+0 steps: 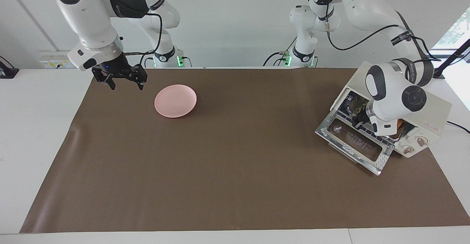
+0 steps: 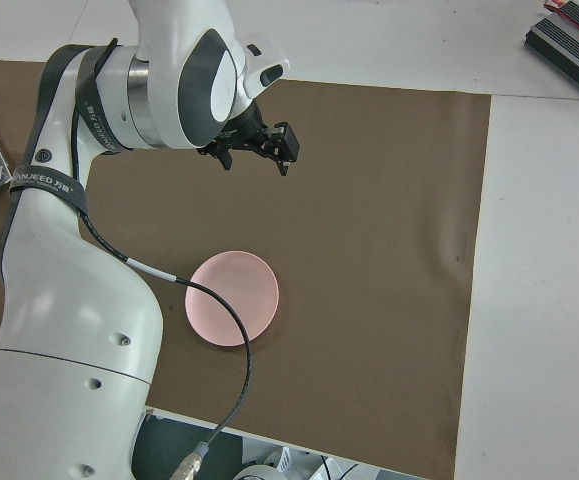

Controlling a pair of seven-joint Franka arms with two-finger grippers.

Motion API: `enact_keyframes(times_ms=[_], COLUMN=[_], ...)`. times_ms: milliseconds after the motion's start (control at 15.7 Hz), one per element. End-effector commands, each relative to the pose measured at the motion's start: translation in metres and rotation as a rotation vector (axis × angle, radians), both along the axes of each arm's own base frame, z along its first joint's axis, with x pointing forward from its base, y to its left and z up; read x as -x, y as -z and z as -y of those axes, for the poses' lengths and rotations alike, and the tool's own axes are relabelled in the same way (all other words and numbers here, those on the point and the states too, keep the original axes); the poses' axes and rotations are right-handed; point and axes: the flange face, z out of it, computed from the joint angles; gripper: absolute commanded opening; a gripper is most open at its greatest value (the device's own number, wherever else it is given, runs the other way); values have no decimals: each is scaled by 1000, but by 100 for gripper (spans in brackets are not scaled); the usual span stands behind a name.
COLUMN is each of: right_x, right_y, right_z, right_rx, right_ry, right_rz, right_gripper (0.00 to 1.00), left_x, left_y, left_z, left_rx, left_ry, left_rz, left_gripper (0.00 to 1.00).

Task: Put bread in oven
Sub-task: 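Release the tray and withdraw the left gripper from the oven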

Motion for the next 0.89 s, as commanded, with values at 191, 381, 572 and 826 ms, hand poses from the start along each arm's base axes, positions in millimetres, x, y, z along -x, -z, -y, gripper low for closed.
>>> enact_keyframes(times_ms=[191, 381, 572, 826], right_x=[6, 6, 6, 6], right_y=[-1, 0, -1, 0], right_z=[2, 2, 2, 2], right_rx=[19, 19, 19, 19], right_ry=[-14, -14, -14, -14], right_rz=[-4, -5, -4, -7], right_gripper=[100, 100, 100, 100], left_x=[10, 1, -2, -11], left_y=[-1, -2, -7, -15], left_z=[0, 4, 10, 29], left_rx=[19, 16, 47, 64], left_ry=[59, 84, 183, 301], left_rz=[-6, 46, 58, 103], left_gripper=[100, 100, 100, 100])
